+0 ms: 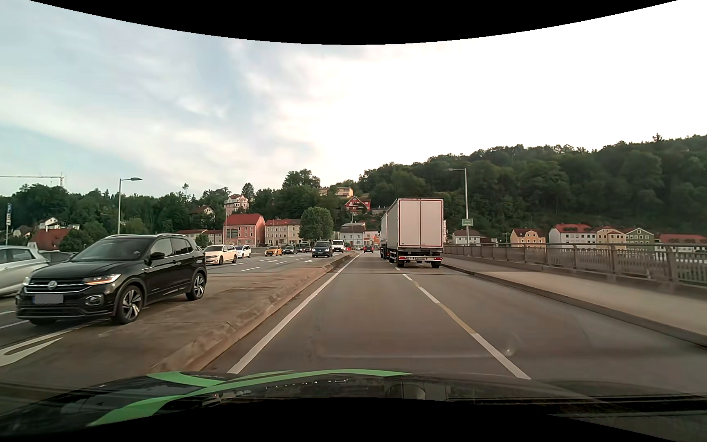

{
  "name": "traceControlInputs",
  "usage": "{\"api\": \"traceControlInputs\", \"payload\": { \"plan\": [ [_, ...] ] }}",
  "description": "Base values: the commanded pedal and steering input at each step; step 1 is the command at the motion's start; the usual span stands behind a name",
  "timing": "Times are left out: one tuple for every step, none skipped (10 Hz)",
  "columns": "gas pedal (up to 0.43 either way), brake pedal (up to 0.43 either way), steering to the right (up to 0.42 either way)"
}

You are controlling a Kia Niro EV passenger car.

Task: Follow the waypoints while adhering to traffic rules and regulations

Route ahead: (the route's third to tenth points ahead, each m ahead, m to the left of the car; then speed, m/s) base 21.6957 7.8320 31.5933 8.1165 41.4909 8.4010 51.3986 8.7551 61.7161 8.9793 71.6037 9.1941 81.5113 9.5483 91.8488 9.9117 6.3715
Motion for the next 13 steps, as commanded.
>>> {"api": "traceControlInputs", "payload": {
  "plan": [
    [0.228,0.000,-0.011],
    [0.228,0.000,-0.008],
    [0.220,0.000,-0.009],
    [0.220,0.000,-0.009],
    [0.220,0.000,-0.009],
    [0.220,0.000,-0.009],
    [0.220,0.000,-0.007],
    [0.220,0.000,-0.006],
    [0.220,0.000,-0.006],
    [0.220,0.000,-0.006],
    [0.220,0.000,-0.006],
    [0.220,0.000,-0.006],
    [0.220,0.000,-0.005]
  ]
}}
